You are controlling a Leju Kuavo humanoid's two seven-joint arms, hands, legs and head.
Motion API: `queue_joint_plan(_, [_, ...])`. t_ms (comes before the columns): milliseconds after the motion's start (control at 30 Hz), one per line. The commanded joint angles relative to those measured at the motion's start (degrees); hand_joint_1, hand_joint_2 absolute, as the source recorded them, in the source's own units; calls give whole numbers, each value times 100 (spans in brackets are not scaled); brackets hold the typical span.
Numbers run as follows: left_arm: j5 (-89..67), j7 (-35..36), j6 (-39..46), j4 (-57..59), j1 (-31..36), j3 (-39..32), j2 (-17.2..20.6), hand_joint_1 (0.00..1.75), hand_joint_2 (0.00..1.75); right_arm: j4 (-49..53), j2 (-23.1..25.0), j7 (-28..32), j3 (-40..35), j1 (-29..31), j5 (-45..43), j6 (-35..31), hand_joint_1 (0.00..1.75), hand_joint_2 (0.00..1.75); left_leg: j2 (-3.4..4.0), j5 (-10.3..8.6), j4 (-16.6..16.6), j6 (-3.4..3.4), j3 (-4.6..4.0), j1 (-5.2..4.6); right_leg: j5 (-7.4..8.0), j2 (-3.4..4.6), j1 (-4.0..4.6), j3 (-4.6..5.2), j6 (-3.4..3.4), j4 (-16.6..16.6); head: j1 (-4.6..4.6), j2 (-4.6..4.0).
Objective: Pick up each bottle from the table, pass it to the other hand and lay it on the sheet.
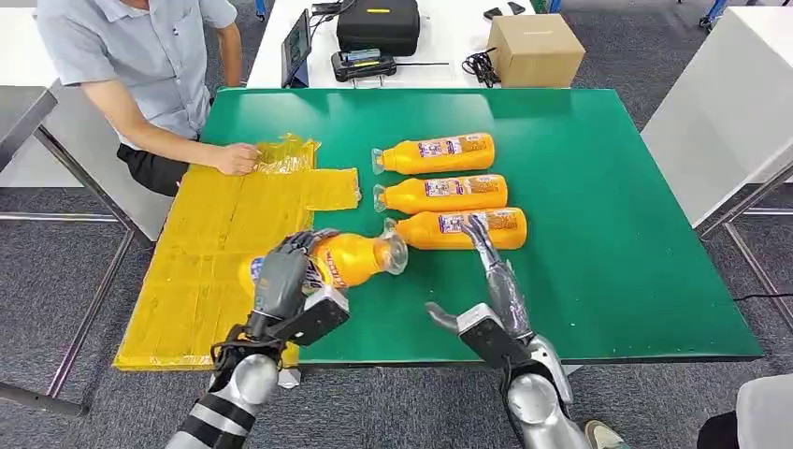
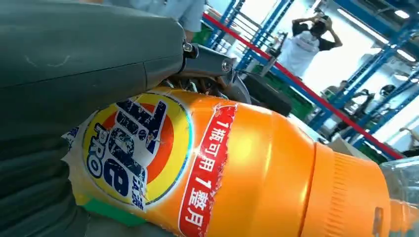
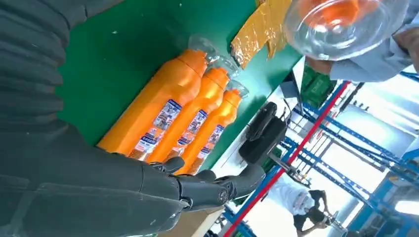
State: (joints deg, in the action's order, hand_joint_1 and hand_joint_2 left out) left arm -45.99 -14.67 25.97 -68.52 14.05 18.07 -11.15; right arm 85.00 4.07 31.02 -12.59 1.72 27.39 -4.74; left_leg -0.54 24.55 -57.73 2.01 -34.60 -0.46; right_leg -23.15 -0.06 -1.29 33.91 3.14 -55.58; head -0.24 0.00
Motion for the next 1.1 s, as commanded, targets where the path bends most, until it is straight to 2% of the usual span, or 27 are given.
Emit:
queue_joint_plan(33, [204, -56, -95, 578, 462, -482, 173, 175, 175, 6, 155, 0, 286, -25, -115, 58, 0, 175, 3, 6, 0, -9, 14, 5, -5, 0, 6, -15, -11, 3, 0, 0])
queue_joint_plan(133, [-475, 233, 40, 1037, 682, -598, 374, 175, 175, 120, 172, 12, 325, -81, -141, 49, 0, 175, 1, 4, 2, -11, 15, 6, -4, -1, 7, -16, -13, 2, 2, 0])
queue_joint_plan(300, [-1453, 208, -55, 1788, 715, -485, 591, 175, 175, 388, 182, 21, 386, -259, -220, 46, 0, 175, 8, 5, 9, -11, 26, 3, -4, 5, 4, -22, -12, 6, -2, 0])
queue_joint_plan(400, [-1680, 100, -208, 2507, 920, -277, 630, 175, 175, 112, 117, -5, 262, -67, -210, 117, 0, 175, 8, 12, 7, -17, 41, 12, -9, 4, 13, -40, -19, 9, 0, 0])
queue_joint_plan(467, [-1826, 85, -237, 2862, 1081, -141, 679, 175, 175, -21, 108, 12, 150, 73, -182, 140, 0, 175, 8, 4, 6, -8, 21, 4, -3, 4, 4, -18, -9, 4, 0, 0])
queue_joint_plan(767, [-1806, 58, -211, 2945, 1138, -143, 666, 175, 175, -46, 98, 11, 117, 91, -171, 129, 0, 175, 16, 11, 2, -17, 34, 14, -4, 14, 14, -36, -20, 7, -2, 0])
queue_joint_plan(833, [-2210, 302, -423, 3173, 1277, 122, 809, 175, 175, -65, 76, 53, 11, 138, 22, -18, 0, 175, 11, 5, 3, -12, 23, 8, -1, 9, 8, -24, -13, 4, 0, 0])
queue_joint_plan(1100, [-2421, 418, -529, 3671, 1584, 158, 1007, 175, 175, -167, 139, 39, -93, 169, 2, -181, 0, 175, 17, -1, 7, -23, 37, 12, 1, 16, 11, -34, -16, 4, 0, 0])
